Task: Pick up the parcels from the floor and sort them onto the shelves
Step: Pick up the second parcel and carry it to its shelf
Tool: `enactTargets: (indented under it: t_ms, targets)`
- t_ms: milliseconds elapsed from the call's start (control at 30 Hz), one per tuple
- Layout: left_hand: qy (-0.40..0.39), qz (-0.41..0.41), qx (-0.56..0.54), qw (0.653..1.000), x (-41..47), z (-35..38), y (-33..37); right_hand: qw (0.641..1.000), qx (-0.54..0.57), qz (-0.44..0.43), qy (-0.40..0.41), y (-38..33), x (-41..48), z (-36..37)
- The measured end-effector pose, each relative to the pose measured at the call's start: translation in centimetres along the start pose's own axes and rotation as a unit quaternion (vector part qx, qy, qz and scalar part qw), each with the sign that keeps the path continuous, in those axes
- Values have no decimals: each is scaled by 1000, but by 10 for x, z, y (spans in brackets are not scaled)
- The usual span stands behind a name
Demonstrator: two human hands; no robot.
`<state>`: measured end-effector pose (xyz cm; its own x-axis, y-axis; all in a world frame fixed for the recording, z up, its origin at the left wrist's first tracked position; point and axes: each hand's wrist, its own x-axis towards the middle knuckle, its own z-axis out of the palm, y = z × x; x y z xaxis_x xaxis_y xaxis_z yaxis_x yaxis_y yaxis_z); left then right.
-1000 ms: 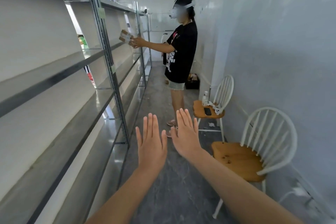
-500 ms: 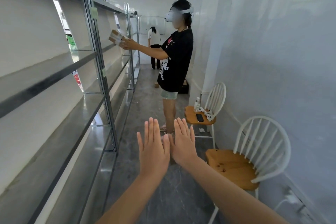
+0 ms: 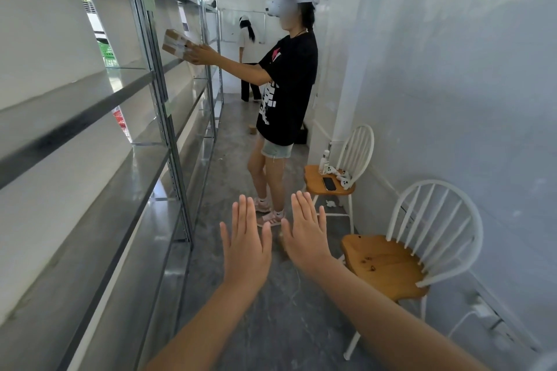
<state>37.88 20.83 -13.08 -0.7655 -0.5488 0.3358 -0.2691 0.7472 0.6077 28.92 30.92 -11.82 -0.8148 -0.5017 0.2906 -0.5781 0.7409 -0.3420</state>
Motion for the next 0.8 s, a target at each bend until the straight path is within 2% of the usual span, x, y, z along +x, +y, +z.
enactTargets:
  t_ms: [200, 800]
  targets:
    - [-8, 5, 13, 1000, 2, 7, 4, 992, -81, -99, -3, 9, -4, 2]
    - [5, 20, 69, 997, 52, 50, 51, 996, -19, -90, 7, 67, 63, -13]
